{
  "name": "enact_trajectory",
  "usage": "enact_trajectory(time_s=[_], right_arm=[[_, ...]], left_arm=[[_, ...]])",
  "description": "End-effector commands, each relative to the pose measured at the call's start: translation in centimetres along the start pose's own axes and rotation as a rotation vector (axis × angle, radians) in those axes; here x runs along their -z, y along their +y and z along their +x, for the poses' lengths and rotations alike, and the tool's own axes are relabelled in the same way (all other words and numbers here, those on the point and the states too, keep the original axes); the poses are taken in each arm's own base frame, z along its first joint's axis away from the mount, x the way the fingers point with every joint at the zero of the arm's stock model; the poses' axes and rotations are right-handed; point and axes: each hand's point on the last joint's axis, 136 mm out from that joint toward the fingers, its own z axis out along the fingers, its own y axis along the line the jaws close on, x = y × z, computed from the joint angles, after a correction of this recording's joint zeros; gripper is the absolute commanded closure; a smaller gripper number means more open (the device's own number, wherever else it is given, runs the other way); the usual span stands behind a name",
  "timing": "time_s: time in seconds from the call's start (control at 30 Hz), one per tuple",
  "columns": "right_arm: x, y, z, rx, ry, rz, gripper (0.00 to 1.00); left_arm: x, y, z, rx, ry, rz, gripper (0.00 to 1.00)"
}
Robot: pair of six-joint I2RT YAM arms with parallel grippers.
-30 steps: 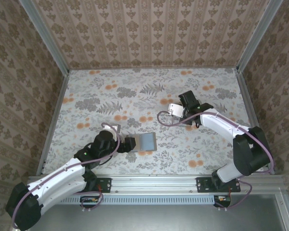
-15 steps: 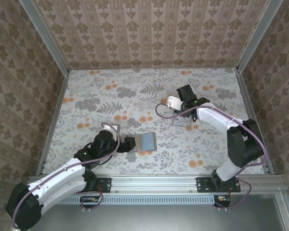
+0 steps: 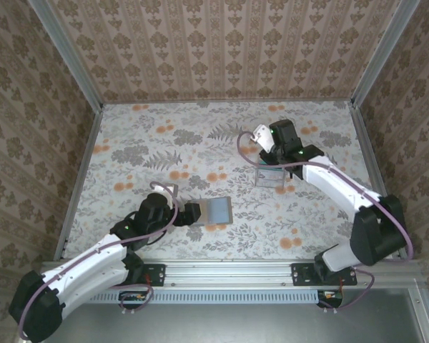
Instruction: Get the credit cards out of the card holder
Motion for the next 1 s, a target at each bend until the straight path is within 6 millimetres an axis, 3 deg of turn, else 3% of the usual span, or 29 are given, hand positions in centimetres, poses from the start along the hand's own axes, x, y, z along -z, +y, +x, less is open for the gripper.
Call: enact_trajectory(time_s=[0.0,0.1,0.23,0.43,0.57,0.8,0.97], right_arm=[[2.8,2.0,-2.1,-0.290,-0.119,-0.089,0.62],[4.5,4.3,-2.5,-0.462,-0.134,-0.190,0.63],[5.1,8.1,-1.5,-0.588,-0.111,-0.277,0.63],[3.9,15.6,1.8,-0.661,-0.021,-0.385,0.66],[2.9,19.5,3.8,-0.711,0.035,-0.428,0.71],[1.3,23.3,6.1,-0.748,0.131,-0.445,0.88],[0.0,24.6,6.8,-0.744,0.172,-0.446,0.98]], left_arm=[[0.0,0.1,0.2,-0.012,0.012,-0.002,0.00],[0.2,0.0,0.1,-0.028,0.026,-0.004,0.01],[0.3,-0.1,0.6,-0.008,0.059,-0.008,0.05],[0.7,-0.8,1.2,0.023,0.082,-0.032,0.17],[0.6,-1.5,1.8,0.011,0.099,-0.058,0.24],[-0.6,-1.9,2.7,0.014,0.142,-0.107,0.31],[-1.9,-2.7,2.7,0.014,0.169,-0.104,0.32]])
